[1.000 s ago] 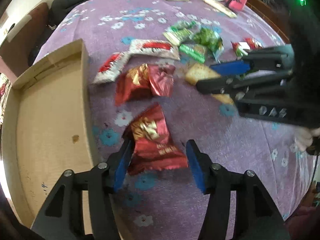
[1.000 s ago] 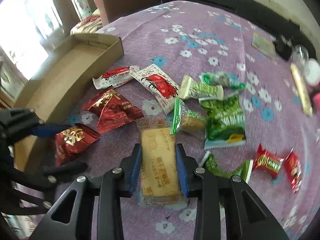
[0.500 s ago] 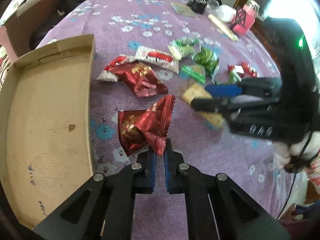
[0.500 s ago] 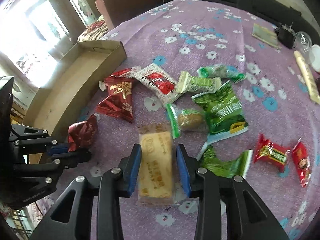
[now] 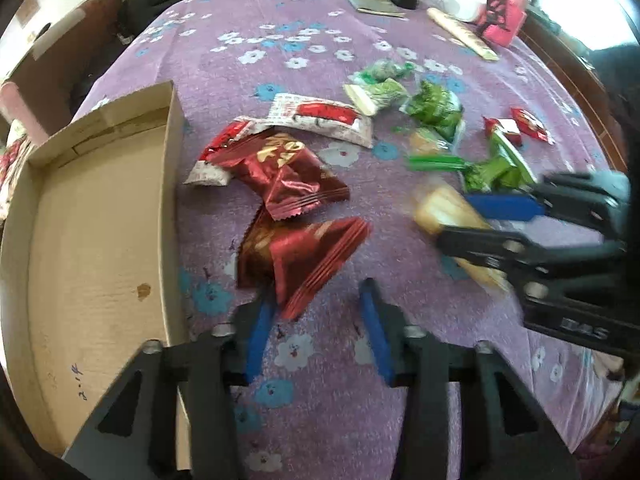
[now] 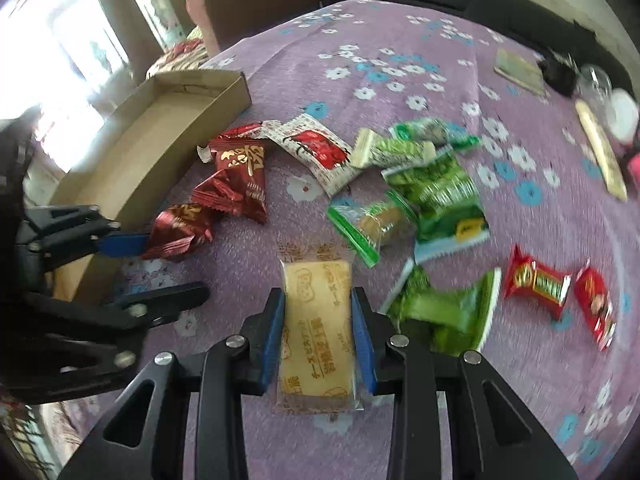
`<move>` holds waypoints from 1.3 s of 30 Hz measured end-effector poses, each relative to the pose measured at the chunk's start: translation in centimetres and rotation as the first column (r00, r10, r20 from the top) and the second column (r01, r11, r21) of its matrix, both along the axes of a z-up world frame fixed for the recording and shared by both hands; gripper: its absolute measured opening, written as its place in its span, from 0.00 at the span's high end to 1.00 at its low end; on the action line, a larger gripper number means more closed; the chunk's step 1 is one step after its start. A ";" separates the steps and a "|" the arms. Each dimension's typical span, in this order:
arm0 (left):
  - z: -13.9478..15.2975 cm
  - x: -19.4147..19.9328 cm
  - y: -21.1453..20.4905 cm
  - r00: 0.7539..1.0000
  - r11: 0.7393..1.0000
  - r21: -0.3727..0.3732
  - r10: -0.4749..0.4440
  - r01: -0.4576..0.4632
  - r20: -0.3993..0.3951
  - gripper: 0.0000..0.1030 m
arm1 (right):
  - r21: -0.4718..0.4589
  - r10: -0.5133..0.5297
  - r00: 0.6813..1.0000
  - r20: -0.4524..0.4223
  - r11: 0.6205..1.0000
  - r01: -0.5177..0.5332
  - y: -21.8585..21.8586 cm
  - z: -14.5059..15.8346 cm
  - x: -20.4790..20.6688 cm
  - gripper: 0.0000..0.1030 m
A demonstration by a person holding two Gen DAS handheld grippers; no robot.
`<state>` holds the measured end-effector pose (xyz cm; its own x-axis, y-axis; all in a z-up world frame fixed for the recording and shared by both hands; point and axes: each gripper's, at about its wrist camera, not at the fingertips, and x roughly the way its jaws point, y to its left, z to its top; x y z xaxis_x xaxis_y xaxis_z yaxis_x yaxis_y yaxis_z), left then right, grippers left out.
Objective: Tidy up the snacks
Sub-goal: 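Carry both packets over the cardboard box and open both tools to drop them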
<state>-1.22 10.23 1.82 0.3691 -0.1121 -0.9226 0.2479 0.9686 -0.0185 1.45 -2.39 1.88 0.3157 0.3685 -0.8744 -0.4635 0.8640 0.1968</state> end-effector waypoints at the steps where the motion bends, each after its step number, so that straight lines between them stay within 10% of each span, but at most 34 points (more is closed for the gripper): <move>1: 0.0 0.1 0.3 1.000 1.000 -0.009 0.009 -0.009 -0.009 0.98 | 0.015 -0.011 1.000 -0.010 1.000 0.011 -0.5 0.1 -0.2 0.69; 11: 4.4 -2.7 1.2 0.998 0.988 -0.152 0.044 -0.038 0.041 0.99 | 0.095 -0.051 0.999 -0.011 0.994 0.052 -3.8 1.8 -3.5 0.69; 16: 4.4 -2.5 -0.3 0.998 0.997 -0.075 -0.016 0.021 0.062 0.97 | 0.115 -0.060 0.998 -0.028 0.991 0.063 -4.8 1.6 -4.6 0.69; 21: 1.9 1.0 -1.4 0.997 0.998 0.035 -0.054 0.053 0.052 0.46 | 0.127 -0.067 0.996 -0.058 0.989 0.074 -5.2 1.4 -4.9 0.69; 23: 0.8 2.0 -1.6 0.998 0.996 0.083 -0.046 0.043 0.042 0.42 | 0.126 -0.066 0.996 -0.059 0.989 0.073 -5.3 1.4 -5.1 0.69; 32: 0.5 2.5 -0.6 0.999 0.999 0.008 0.040 -0.040 0.013 0.71 | 0.135 -0.087 0.994 -0.065 0.986 0.095 -6.3 0.8 -5.4 0.69; 39: 3.8 -0.3 0.6 0.995 0.992 -0.096 0.089 -0.084 0.045 0.71 | 0.169 -0.091 0.994 -0.060 0.980 0.100 -6.6 1.4 -5.8 0.69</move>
<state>-1.55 10.85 5.59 0.4257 -0.1631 -0.8901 0.1662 0.9810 -0.1002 -4.33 -8.97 3.26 0.3130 0.4850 -0.8166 -0.3659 0.8550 0.3676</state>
